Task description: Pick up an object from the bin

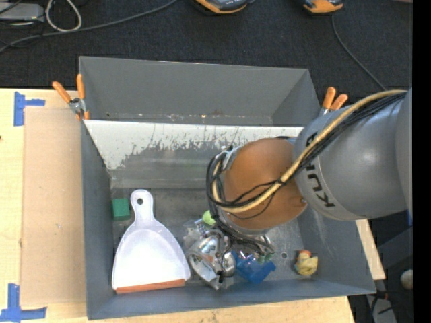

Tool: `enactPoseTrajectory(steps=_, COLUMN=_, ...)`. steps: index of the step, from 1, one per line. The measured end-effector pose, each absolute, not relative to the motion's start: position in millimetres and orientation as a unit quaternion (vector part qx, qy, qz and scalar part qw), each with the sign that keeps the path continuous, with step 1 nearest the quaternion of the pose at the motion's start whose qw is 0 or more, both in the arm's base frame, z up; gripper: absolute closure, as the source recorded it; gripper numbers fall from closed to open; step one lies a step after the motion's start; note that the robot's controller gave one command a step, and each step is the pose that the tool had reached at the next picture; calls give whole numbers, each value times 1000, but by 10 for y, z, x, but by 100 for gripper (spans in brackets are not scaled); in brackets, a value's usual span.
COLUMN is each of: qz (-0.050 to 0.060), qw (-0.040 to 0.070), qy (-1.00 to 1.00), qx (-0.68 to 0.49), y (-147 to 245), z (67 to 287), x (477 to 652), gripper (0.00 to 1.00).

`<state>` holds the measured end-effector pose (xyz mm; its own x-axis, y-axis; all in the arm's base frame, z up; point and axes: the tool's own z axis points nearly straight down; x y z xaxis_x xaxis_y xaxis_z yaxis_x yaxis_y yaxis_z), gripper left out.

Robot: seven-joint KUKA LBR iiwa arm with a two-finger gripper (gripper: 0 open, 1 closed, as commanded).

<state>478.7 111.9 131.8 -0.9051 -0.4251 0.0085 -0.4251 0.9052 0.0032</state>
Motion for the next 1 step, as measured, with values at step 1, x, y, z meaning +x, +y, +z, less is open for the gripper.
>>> enactPoseTrajectory(steps=1, qz=-1, qw=-7, qy=-955, qx=297, y=1471, z=884, x=4768, gripper=0)
